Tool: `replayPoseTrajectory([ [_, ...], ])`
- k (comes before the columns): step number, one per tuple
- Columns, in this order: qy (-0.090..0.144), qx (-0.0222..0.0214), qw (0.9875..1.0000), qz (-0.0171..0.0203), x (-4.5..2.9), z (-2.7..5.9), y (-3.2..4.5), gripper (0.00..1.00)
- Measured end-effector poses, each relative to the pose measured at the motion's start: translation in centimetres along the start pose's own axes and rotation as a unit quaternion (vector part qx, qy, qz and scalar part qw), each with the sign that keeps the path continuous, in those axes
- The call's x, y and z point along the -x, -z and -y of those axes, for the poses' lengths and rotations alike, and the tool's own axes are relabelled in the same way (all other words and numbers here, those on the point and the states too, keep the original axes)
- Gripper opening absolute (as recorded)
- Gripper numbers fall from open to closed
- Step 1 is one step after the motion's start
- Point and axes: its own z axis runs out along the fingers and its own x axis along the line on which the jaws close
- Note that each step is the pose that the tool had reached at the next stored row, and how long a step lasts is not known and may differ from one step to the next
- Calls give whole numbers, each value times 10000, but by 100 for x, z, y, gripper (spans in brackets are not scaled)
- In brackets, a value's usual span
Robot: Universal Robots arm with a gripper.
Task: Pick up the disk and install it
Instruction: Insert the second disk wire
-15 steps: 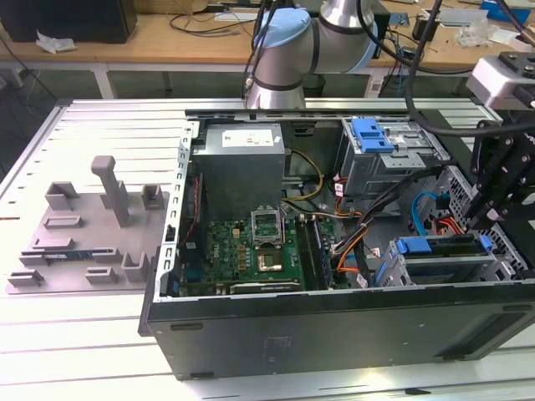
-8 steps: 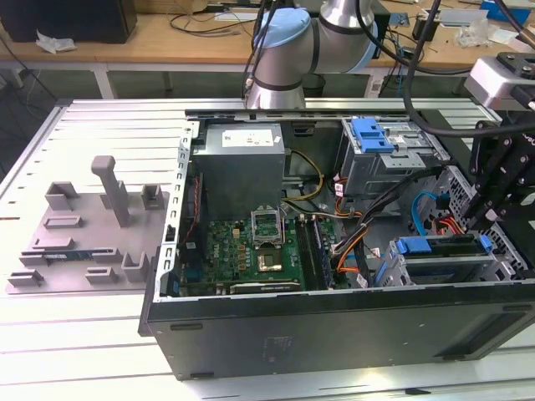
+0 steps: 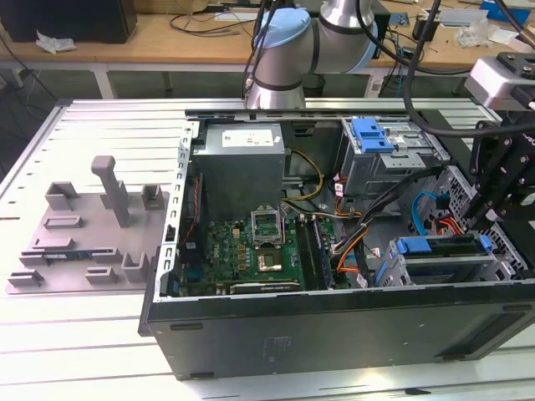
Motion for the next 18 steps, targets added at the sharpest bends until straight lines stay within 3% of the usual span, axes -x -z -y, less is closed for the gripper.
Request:
replayPoseTrajectory([
  [2, 1, 0, 10000, -2, 12, 19, 0, 24],
  [6, 0, 1, 10000, -20, 111, 52, 3, 24],
  [12, -7, -3, 9998, -186, 254, 67, 6, 24],
  [13, -8, -4, 9998, -213, 276, 69, 6, 31],
  [14, -9, -5, 9997, -234, 293, 71, 6, 31],
  [15, -11, -6, 9996, -272, 318, 74, 7, 38],
  [16, -12, -6, 9996, -293, 331, 74, 7, 38],
  [17, -15, 1, 9993, -367, 367, 75, 8, 38],
  [18, -20, 35, 9986, -531, 418, 75, 14, 38],
])
